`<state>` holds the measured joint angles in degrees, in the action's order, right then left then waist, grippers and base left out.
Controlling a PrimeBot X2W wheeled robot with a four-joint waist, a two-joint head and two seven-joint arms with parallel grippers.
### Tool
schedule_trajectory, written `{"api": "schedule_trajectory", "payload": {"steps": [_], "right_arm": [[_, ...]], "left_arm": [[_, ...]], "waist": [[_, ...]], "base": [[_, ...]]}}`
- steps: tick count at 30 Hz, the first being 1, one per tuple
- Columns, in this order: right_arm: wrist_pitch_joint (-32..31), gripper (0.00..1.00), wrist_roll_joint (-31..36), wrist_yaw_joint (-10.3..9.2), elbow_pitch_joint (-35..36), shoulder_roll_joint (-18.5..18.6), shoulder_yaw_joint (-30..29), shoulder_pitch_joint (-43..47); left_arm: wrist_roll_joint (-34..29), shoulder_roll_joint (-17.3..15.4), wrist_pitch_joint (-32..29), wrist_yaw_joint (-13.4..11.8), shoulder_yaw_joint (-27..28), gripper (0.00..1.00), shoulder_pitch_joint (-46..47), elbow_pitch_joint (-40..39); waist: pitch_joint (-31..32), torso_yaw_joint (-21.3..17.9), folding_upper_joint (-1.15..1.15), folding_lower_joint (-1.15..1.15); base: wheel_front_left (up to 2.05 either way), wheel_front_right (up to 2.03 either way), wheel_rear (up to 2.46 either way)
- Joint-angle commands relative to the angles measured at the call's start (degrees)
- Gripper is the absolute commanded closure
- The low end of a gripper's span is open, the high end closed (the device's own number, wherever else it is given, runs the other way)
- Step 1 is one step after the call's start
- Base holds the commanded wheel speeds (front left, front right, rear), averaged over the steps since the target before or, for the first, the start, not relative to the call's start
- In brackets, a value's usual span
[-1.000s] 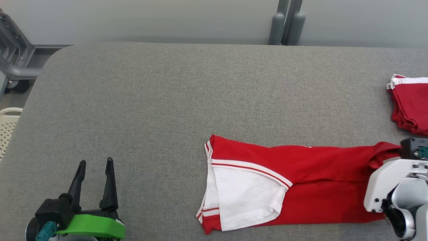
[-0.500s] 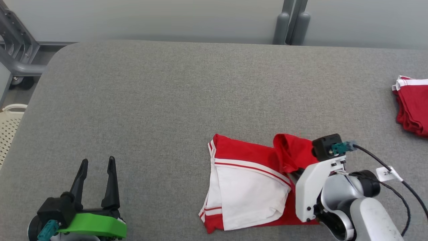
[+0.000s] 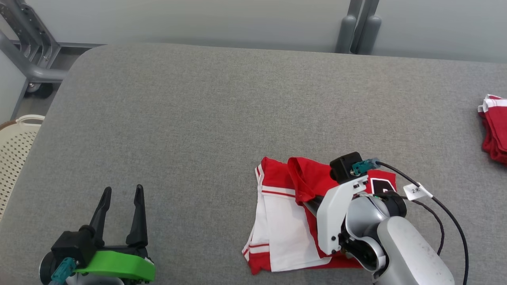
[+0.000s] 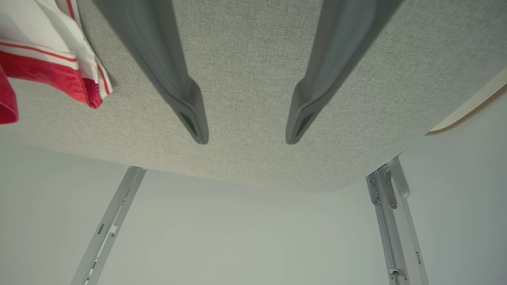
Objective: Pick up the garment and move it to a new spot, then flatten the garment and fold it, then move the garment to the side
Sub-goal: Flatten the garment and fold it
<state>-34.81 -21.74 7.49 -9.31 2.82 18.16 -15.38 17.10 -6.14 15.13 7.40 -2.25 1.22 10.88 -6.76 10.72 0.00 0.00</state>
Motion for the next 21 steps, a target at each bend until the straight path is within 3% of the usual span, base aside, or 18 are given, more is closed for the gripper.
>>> {"api": "schedule_trajectory", "payload": {"steps": [1,15,16,17,21], "right_arm": [[0.44,1.0,-0.66,-0.01,-0.49,0.16,0.36,-0.92],[5.57,1.0,-4.73,-0.01,-12.28,0.14,5.59,-7.76],[5.88,0.55,-4.91,-0.01,-12.92,0.15,5.73,-7.99],[6.17,0.0,-5.37,-0.01,-13.4,0.14,5.88,-8.12],[6.84,0.0,-8.46,-0.01,-13.62,0.18,6.79,-8.65]], "left_arm": [[0.27,-0.32,0.02,0.13,-0.07,0.0,0.6,-0.02],[0.51,-0.06,0.02,0.13,-0.95,0.0,2.39,0.58],[0.49,0.0,0.02,0.13,-0.93,0.0,2.41,0.59],[0.46,0.05,0.02,0.13,-0.85,0.0,2.41,0.6],[0.4,0.17,0.02,0.13,-0.4,0.0,2.19,0.65]], "waist": [[-0.14,0.21,0.0,0.0],[-2.31,2.64,0.0,0.0],[-2.38,2.73,0.0,0.0],[-2.41,2.79,0.0,0.0],[-2.34,2.68,0.0,0.0]], "base": [[0.0,0.0,0.0],[0.0,0.0,0.0],[0.0,0.0,0.0],[0.0,0.0,0.0],[0.0,0.0,0.0]]}}
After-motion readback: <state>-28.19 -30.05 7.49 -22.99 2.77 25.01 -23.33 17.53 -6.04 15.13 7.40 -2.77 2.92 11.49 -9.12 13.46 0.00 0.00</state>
